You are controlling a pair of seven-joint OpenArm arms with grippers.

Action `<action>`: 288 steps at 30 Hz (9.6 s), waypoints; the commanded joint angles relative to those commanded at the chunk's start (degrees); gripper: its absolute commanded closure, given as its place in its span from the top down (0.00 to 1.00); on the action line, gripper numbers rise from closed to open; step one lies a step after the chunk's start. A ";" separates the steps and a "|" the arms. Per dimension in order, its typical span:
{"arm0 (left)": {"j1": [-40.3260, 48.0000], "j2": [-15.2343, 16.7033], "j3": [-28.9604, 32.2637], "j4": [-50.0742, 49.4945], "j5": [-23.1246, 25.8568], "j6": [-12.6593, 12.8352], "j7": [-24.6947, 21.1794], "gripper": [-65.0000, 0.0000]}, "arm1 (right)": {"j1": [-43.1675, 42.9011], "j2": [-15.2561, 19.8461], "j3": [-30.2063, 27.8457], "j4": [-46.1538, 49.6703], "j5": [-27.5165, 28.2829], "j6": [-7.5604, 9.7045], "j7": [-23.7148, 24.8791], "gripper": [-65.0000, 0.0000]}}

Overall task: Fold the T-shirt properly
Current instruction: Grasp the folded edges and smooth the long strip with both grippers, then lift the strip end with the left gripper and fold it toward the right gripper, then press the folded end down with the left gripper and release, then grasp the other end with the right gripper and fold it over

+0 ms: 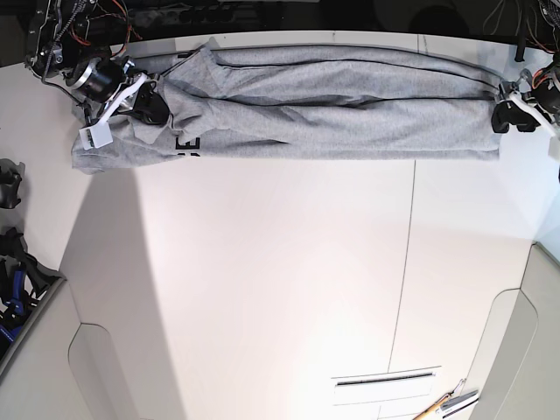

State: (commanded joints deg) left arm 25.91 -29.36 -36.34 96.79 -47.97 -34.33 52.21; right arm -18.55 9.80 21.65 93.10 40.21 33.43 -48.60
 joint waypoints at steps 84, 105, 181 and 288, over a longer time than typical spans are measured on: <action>-1.14 -2.86 6.34 -14.36 -18.75 -5.67 5.03 0.00 | 0.11 0.00 0.00 0.00 3.17 0.00 -0.94 0.00; -10.40 -3.17 6.34 -13.14 -7.28 -5.44 -0.98 0.00 | 0.11 0.00 5.88 6.64 9.99 0.04 -4.37 0.00; -12.26 9.35 36.44 12.22 -12.11 0.42 4.13 0.51 | 0.13 0.00 7.89 11.54 4.76 -0.87 -3.93 0.53; -12.41 17.38 27.04 -1.07 -15.91 -5.40 10.05 0.51 | 15.19 -12.20 -29.46 4.20 3.67 0.87 -6.49 0.14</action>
State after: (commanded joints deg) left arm 13.50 -11.99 -9.30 95.72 -63.88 -39.72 62.26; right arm -3.36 -2.39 -7.81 97.30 43.88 34.30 -55.09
